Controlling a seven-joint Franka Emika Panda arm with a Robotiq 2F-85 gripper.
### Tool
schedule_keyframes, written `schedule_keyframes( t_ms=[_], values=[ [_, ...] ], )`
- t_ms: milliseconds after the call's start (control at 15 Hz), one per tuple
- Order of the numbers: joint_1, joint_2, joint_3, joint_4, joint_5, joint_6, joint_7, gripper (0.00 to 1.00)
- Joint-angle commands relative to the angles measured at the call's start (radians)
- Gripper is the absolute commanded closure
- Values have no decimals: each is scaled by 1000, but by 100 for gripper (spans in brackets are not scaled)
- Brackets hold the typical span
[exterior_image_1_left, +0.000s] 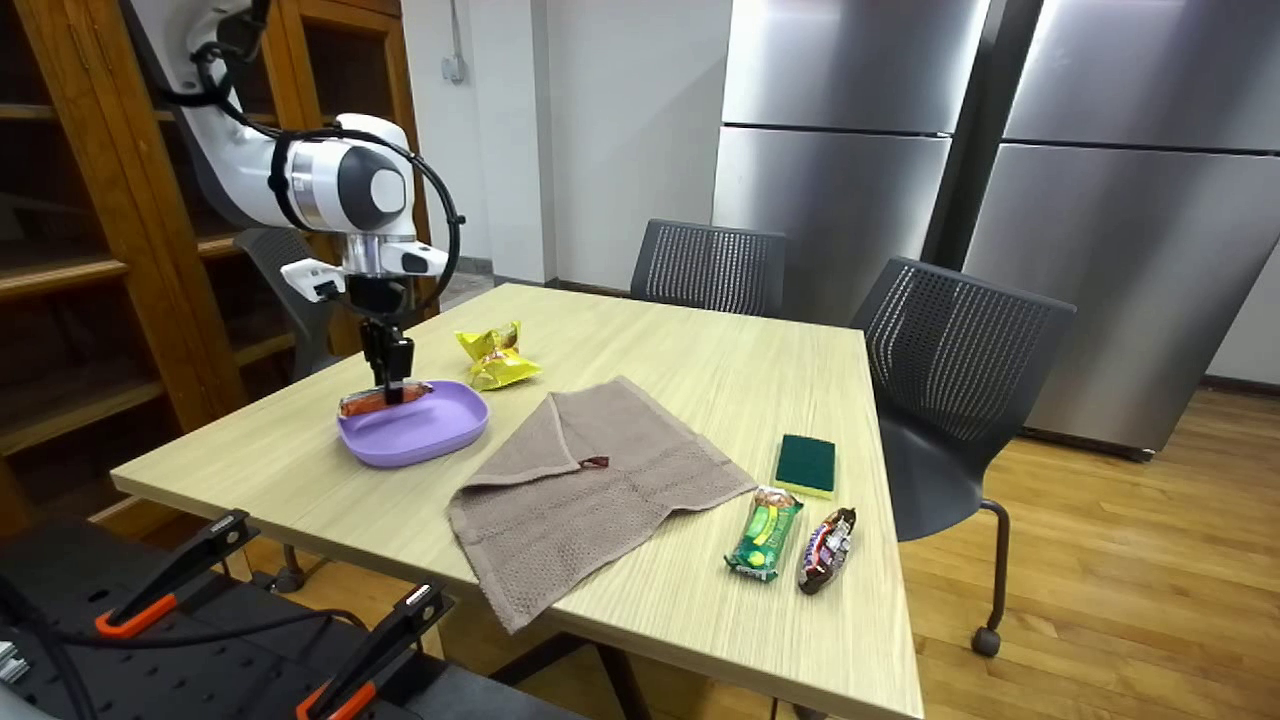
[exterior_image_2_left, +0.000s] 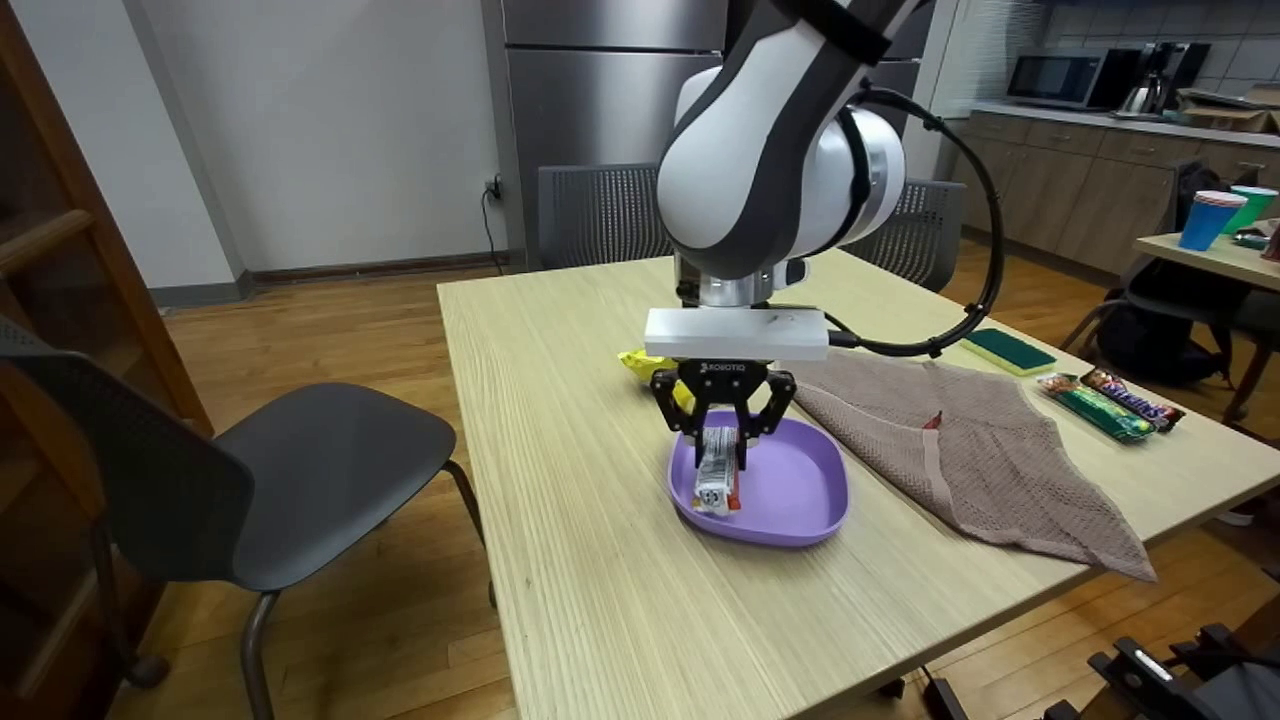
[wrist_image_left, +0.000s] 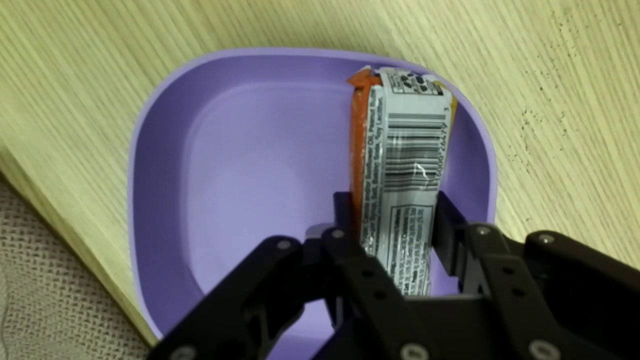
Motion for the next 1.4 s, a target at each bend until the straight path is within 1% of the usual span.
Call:
schedule_keyframes(
  t_ms=[0, 800, 867, 933, 1067, 1133, 1200, 1267, 1333],
  values=[
    [-13, 19, 8, 26, 12, 11, -29, 84],
    [-11, 64, 0, 94, 10, -3, -30, 84],
    [-12, 66, 3, 97, 11, -6, -32, 54],
    [-12, 68, 2, 99, 12, -8, -32, 34],
    [-8, 61, -3, 93, 8, -7, -27, 20],
    [-6, 54, -5, 87, 7, -5, -23, 12],
    [-2, 46, -11, 81, 3, -4, -17, 5],
    [2, 39, -16, 75, 0, -3, -11, 0],
    [4, 27, -21, 65, -1, 0, -6, 0]
  ],
)
